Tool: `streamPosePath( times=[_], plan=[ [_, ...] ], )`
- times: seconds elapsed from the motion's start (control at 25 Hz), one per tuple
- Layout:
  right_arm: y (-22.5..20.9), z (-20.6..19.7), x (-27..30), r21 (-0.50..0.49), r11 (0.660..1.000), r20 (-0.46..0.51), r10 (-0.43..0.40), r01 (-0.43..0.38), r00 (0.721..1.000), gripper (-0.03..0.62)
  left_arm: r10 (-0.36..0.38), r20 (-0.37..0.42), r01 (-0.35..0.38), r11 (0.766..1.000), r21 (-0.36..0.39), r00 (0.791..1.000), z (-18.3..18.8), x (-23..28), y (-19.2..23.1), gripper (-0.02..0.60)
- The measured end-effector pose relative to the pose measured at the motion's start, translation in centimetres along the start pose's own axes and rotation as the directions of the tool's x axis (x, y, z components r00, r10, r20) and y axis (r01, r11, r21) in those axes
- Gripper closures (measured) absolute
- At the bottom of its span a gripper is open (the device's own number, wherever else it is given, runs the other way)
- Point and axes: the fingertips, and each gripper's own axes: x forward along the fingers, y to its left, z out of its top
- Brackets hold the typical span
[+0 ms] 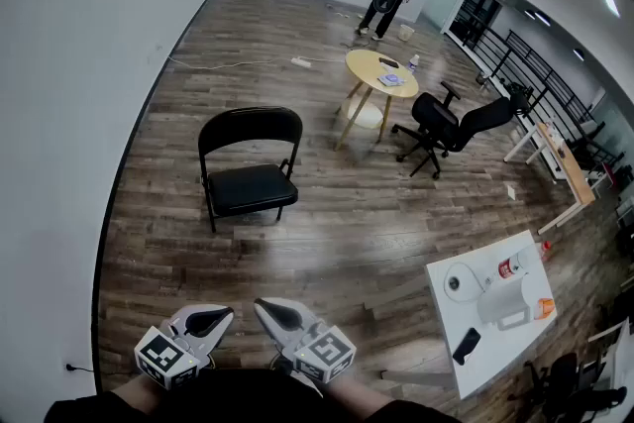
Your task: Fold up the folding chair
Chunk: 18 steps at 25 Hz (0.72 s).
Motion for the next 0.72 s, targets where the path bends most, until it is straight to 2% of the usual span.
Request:
streamPosePath(
  times=[0.44, 0.72],
  plan=[
    [-0.08, -0.33, 0.03, 0.019, 1.0, -0.001, -0.007, 0.007, 1.0, 0.592, 0.002, -0.004, -0.002, 1.0, 0.007, 1.0, -0.06, -0.02, 0.1, 0.581],
    [-0.05, 0.07, -0.33, 0.04, 0.999, 0.034, -0.011, 0.01, 0.999, 0.591, 0.011, -0.003, -0.01, 1.0, 0.012, 1.0, -0.03, -0.11, -0.15, 0.581]
  ],
)
